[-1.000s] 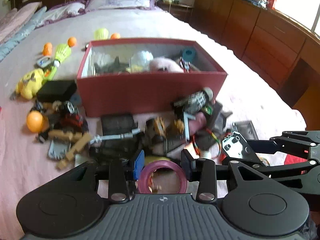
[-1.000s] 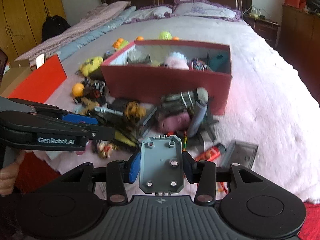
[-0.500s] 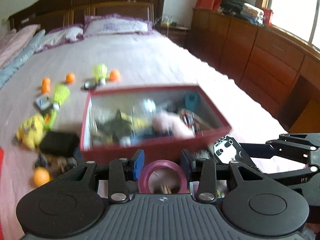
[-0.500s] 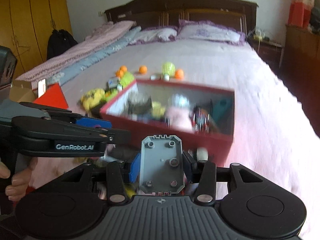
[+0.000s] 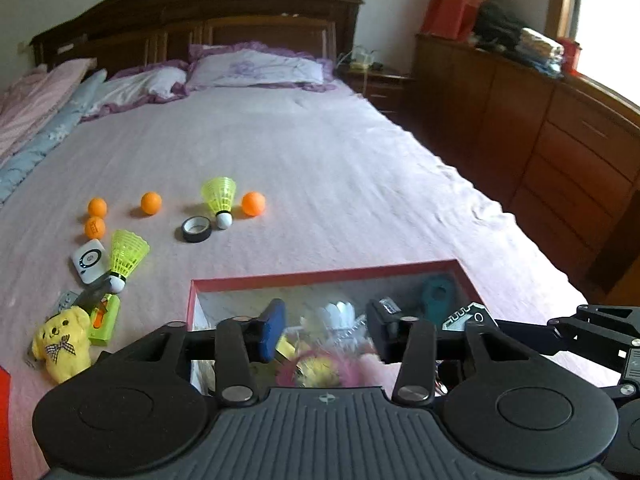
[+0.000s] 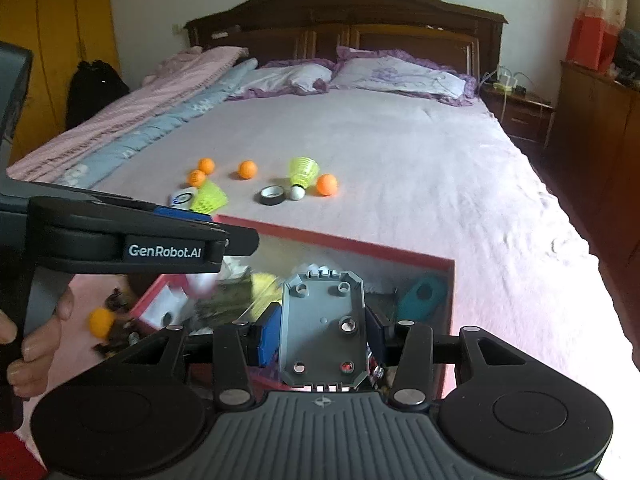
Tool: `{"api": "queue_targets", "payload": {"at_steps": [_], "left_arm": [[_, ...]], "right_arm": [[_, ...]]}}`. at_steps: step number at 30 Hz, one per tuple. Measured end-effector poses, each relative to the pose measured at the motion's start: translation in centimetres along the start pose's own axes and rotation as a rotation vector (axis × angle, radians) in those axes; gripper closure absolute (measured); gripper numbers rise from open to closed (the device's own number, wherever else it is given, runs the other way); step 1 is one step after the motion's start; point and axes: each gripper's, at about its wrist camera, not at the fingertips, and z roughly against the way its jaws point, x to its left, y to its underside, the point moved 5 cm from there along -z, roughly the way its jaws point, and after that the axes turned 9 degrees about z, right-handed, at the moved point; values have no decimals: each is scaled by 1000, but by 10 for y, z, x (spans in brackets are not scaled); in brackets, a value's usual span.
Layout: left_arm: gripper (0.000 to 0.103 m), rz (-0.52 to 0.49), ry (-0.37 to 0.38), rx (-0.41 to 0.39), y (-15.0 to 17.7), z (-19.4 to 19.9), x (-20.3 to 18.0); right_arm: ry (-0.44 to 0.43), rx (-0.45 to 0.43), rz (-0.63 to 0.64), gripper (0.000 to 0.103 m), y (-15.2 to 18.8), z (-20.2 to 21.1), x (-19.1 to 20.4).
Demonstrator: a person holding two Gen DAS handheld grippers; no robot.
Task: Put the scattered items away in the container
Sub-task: 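Carry the tape roll and grey plate over the red box with both tools, then open both tools over the box to drop the tape roll and plate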
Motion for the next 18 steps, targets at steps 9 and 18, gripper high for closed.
{"api": "queue_targets", "payload": {"at_steps": [9, 18], "left_arm": [[17, 17, -46, 15, 4, 12, 8], [0, 62, -137, 86, 38, 33, 16]], "right_arm": [[-5, 90, -56, 36, -2, -25, -11], [-74, 229, -116, 22, 22, -13, -6]]}}
